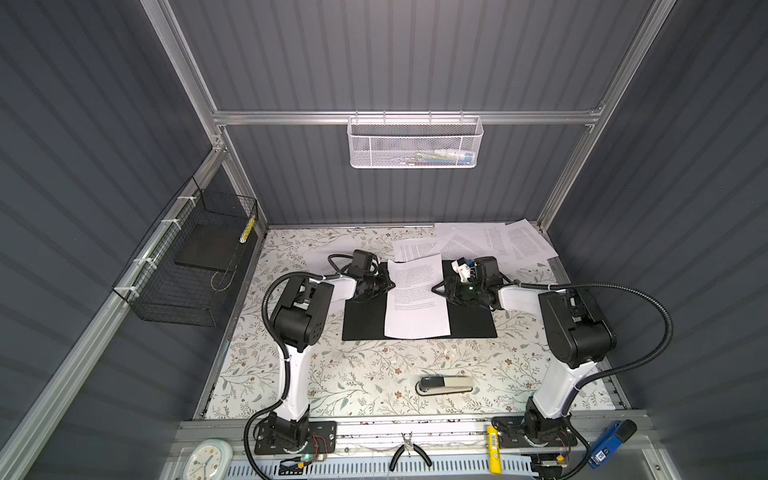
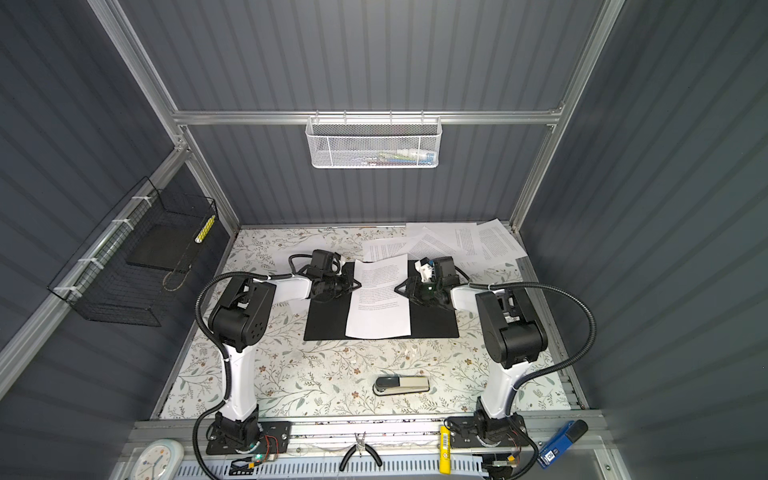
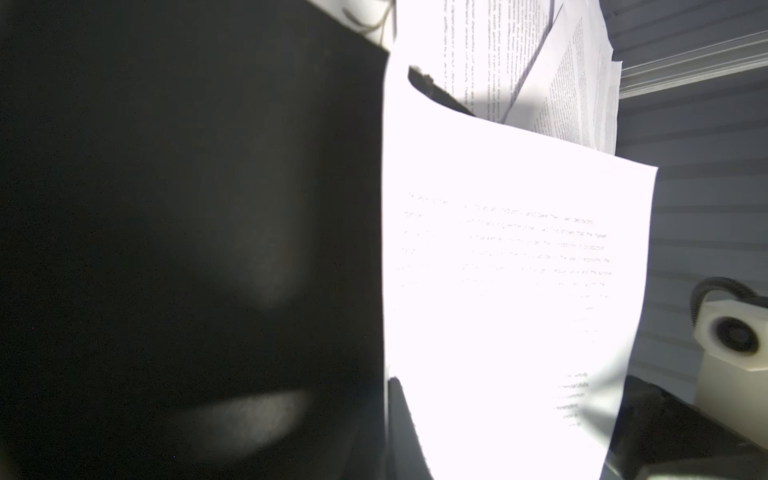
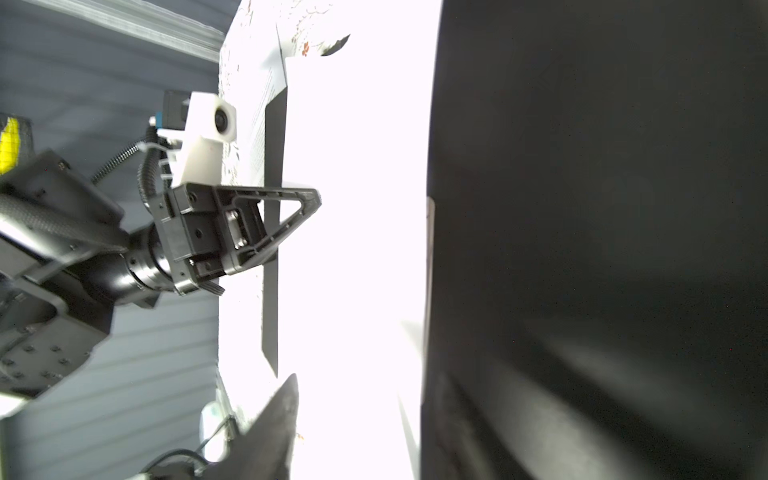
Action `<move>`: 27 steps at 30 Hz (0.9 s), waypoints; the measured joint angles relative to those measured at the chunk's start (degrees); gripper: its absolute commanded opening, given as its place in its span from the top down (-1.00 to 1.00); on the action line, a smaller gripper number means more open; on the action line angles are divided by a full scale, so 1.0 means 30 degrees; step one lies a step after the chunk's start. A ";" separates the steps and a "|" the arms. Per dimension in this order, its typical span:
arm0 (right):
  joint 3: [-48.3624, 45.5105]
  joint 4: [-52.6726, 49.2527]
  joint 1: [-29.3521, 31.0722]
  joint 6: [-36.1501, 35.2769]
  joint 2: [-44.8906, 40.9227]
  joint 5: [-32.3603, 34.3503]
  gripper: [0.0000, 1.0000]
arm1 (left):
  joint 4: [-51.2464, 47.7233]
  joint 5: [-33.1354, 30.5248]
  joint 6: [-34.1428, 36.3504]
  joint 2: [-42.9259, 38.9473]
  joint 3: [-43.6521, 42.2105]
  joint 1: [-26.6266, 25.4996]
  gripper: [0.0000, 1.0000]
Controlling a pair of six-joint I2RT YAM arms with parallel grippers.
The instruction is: Put the files into the folder
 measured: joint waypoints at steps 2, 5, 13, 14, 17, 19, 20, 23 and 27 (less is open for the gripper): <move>-0.0007 0.0073 0.0044 0.0095 0.0000 0.0000 0.23 | 0.0146 0.0058 -0.0044 0.0000 -0.0073 0.0000 1.00; -0.0022 0.0117 0.0051 0.0211 -0.0007 0.0058 0.37 | 0.0226 0.0117 -0.0160 0.0000 -0.0109 0.0007 1.00; -0.0197 0.0109 0.0066 0.0335 -0.0007 0.0138 0.60 | 0.0364 0.0197 -0.0313 0.0000 -0.0131 0.0007 1.00; -0.0197 0.0109 0.0080 0.0335 -0.0007 0.0138 0.63 | 0.0372 0.0255 -0.0342 0.0000 -0.0146 0.0007 1.00; -0.0197 0.0117 0.0102 0.0342 -0.0007 0.0138 0.78 | 0.0444 0.0335 -0.0488 0.0000 -0.0182 0.0007 1.00; -0.0197 0.0117 0.0131 0.0350 -0.0007 0.0138 0.95 | 0.0495 0.0350 -0.0517 0.0000 -0.0182 0.0007 1.00; -0.0197 0.0117 0.0138 0.0350 -0.0007 0.0138 1.00 | 0.0510 0.0350 -0.0525 0.0000 -0.0182 0.0007 1.00; -0.0189 0.0066 0.0146 0.0255 -0.0029 0.0124 1.00 | 0.0707 0.0597 -0.0831 -0.0044 -0.0255 0.0007 0.90; -0.0160 -0.1100 0.0000 -0.0313 -0.0831 0.0255 1.00 | 0.0991 0.1231 -0.1610 -0.1122 -0.0692 0.0015 -0.99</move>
